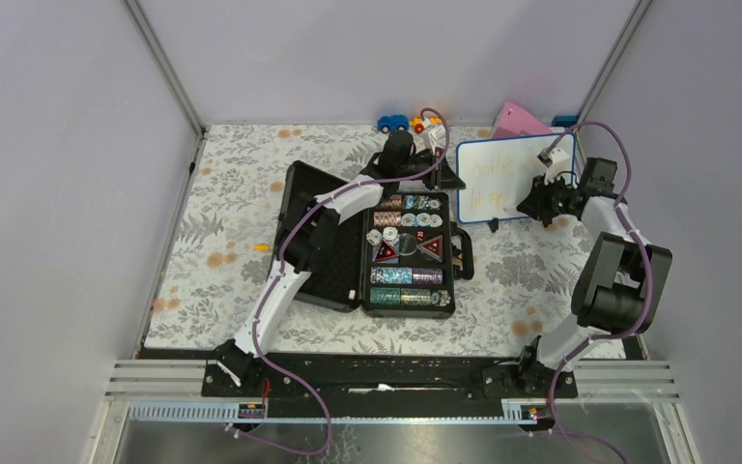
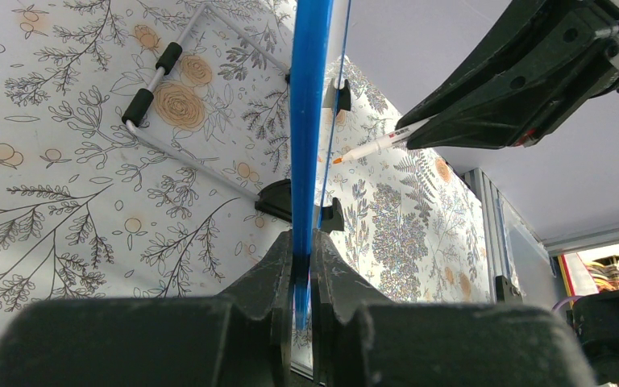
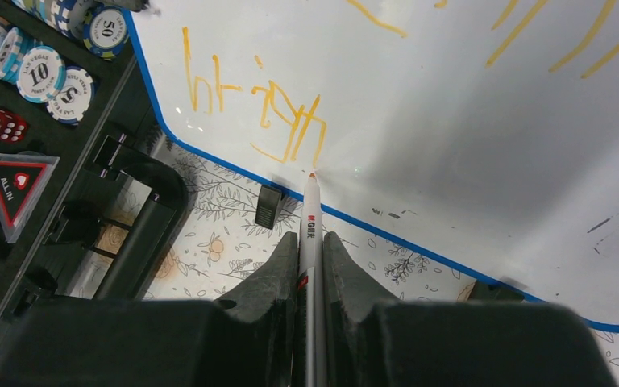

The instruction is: Write a sentence on the whiteboard

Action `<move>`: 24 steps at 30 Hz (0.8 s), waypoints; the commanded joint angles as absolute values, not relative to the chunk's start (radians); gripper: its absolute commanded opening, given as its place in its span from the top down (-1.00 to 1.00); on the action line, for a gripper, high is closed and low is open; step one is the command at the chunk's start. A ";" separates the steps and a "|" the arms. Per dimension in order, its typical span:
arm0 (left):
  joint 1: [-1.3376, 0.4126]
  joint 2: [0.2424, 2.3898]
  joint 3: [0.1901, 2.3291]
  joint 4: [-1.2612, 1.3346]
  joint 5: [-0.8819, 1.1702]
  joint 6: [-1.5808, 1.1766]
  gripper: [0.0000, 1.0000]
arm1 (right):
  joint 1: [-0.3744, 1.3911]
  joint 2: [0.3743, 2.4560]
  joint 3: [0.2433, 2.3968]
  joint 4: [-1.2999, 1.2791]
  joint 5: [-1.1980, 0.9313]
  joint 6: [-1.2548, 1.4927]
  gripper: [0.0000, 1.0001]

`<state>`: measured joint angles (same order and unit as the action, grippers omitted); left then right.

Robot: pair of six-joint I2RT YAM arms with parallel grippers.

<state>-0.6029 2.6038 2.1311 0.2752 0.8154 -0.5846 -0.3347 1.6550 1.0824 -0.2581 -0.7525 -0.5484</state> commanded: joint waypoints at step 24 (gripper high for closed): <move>-0.581 2.540 2.133 0.248 0.825 -0.578 1.00 | -0.379 1.599 1.220 -0.289 -0.794 -0.521 1.00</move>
<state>-0.6029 2.6034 2.1311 0.2741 0.8154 -0.5842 -0.3656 1.5921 1.1790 -0.3038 -0.7715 -0.5331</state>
